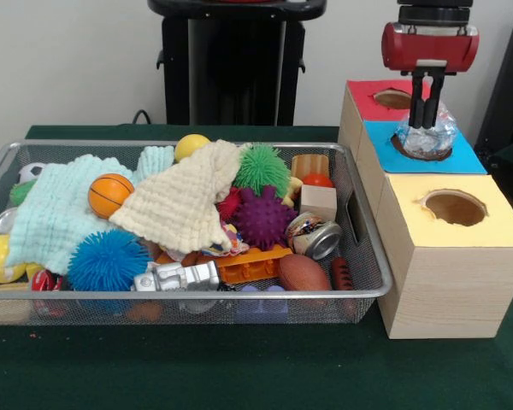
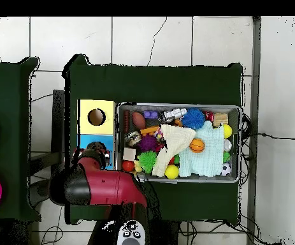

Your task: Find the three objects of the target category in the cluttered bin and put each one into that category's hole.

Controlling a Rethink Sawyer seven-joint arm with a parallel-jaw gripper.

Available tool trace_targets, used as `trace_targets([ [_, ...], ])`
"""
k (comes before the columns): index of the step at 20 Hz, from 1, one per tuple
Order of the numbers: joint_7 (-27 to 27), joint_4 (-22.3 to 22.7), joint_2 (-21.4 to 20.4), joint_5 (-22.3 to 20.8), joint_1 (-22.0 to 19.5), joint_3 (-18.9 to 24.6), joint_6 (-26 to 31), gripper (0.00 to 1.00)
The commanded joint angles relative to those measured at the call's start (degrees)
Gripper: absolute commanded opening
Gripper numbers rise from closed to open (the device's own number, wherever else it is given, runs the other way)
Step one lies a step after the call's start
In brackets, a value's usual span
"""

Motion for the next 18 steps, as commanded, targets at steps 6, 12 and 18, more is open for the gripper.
trace_targets([
  [6, 11.16, -1.18, -0.66, 1.51, 2.63, 0.53, 12.01, 0.00],
  [12, 11.15, -1.27, 0.58, 2.37, 2.15, 2.34, 10.89, 0.00],
  [18, 11.46, -0.82, 5.43, 2.48, 0.64, 5.98, 2.06, 0.00],
])
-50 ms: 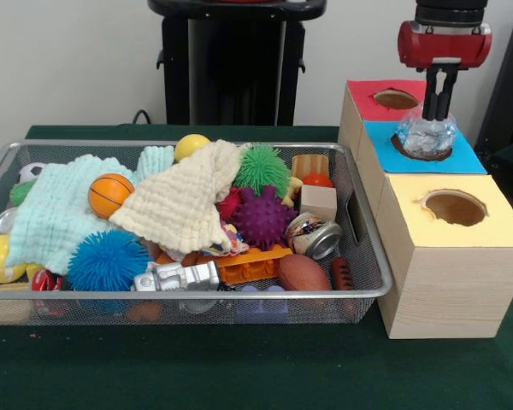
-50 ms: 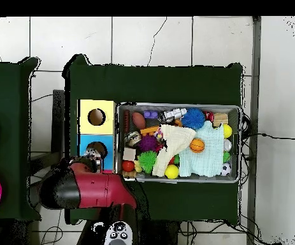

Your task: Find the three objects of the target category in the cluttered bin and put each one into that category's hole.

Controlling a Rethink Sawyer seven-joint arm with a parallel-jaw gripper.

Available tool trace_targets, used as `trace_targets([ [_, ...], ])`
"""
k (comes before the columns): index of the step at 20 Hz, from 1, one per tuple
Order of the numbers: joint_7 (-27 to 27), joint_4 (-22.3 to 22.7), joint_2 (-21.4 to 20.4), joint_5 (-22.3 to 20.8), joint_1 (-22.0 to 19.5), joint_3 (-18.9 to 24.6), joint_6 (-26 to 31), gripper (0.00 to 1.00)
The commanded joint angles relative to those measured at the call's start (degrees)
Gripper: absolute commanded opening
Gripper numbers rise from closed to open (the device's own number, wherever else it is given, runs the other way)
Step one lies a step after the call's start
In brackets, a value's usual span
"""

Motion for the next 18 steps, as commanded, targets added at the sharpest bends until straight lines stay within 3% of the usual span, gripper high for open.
trace_targets([
  [1, 11.51, -0.69, 5.72, 2.15, -2.50, 6.57, -4.23, 0.00],
  [10, 11.30, -1.01, 9.74, 0.10, -3.85, 8.47, -12.54, 0.00],
  [18, 10.16, -2.45, 11.10, 0.62, -4.15, 8.84, -12.34, 0.00],
])
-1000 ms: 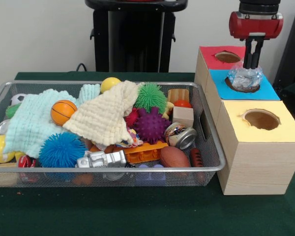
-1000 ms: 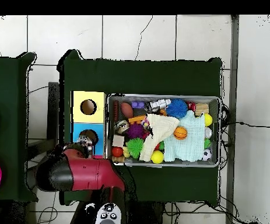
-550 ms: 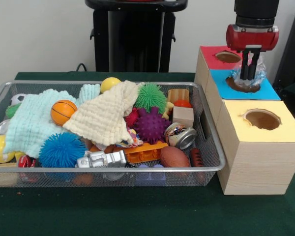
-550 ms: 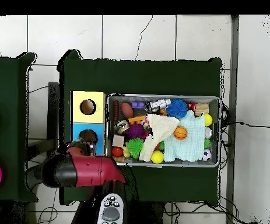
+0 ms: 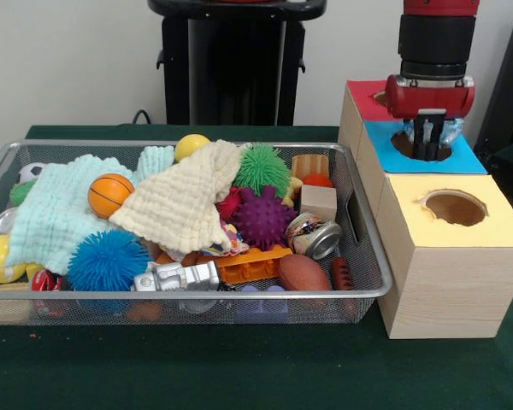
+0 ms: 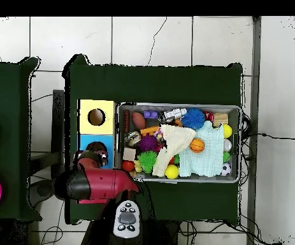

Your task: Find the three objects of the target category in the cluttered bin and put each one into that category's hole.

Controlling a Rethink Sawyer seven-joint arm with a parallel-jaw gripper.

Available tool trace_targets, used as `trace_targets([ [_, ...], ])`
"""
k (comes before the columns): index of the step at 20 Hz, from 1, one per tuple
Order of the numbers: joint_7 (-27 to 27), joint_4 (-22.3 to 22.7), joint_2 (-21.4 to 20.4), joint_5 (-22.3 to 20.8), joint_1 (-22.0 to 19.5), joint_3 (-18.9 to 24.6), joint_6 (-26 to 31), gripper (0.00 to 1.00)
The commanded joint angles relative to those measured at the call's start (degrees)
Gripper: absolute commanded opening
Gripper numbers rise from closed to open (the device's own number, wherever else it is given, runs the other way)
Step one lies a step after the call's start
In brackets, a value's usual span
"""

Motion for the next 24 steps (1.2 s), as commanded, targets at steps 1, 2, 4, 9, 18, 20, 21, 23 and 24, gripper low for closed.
trace_targets([
  [1, 10.00, -2.54, 3.33, 0.53, -0.83, 5.12, 0.35, 0.00],
  [2, 9.83, -2.88, 3.14, 0.45, -0.44, 4.47, 0.24, 0.00],
  [4, 9.33, -3.69, 2.66, 0.16, 0.36, 3.01, -0.20, 0.00],
  [9, 6.78, -7.97, -0.78, -0.19, 4.98, -4.75, 2.49, 0.00],
  [18, 2.73, -11.56, -5.17, -5.70, 5.78, -9.45, 3.46, 0.00],
  [20, 2.35, -12.01, -5.90, -7.03, 5.54, -9.51, 3.56, 0.00],
  [21, 2.29, -12.15, -6.17, -7.58, 5.32, -9.34, 3.61, 0.00],
  [23, 2.01, -12.54, -6.73, -8.77, 4.83, -8.73, 3.67, 0.00],
  [24, 1.86, -12.75, -7.04, -9.14, 4.38, -8.04, 4.38, 0.00],
])
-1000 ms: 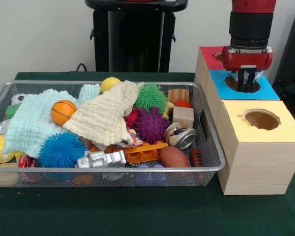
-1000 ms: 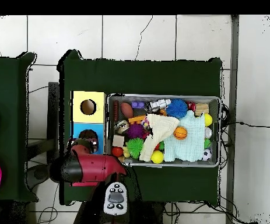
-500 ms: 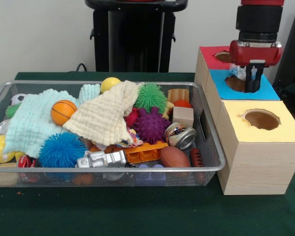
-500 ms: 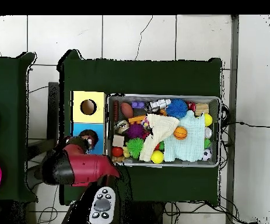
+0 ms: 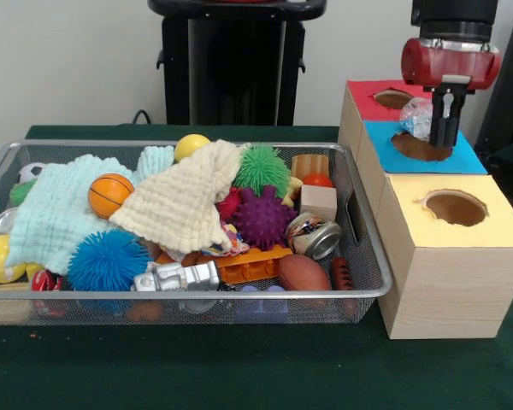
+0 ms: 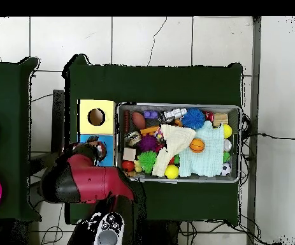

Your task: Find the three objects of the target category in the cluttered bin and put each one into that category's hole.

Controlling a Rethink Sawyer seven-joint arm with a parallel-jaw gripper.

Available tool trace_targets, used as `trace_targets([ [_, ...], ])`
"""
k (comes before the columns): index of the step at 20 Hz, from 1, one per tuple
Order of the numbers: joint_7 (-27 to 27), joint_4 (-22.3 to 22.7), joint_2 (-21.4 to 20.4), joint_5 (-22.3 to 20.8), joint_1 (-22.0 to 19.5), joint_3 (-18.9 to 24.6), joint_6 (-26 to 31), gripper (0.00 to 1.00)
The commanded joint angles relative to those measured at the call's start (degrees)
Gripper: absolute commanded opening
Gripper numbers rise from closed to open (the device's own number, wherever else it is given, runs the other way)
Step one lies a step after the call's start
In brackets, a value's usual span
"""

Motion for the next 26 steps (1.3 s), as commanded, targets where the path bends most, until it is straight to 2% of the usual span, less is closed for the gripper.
trace_targets([
  [1, 2.01, -6.81, -3.05, -4.48, -2.20, 0.48, 3.46, 0.00],
  [7, 3.70, -5.10, -7.11, -4.06, -2.77, 1.79, 8.79, 0.00],
  [10, 6.90, -1.71, -8.77, -1.16, -1.62, 0.51, 16.87, 0.00],
  [12, 8.54, 0.79, -9.37, 0.26, -2.09, 1.00, 20.14, 0.00],
  [19, 8.11, 4.91, -10.35, 1.35, -4.66, 2.75, 24.85, 0.00],
  [26, 9.60, 5.91, -7.01, 1.23, -4.70, 3.43, 25.30, 0.00],
])
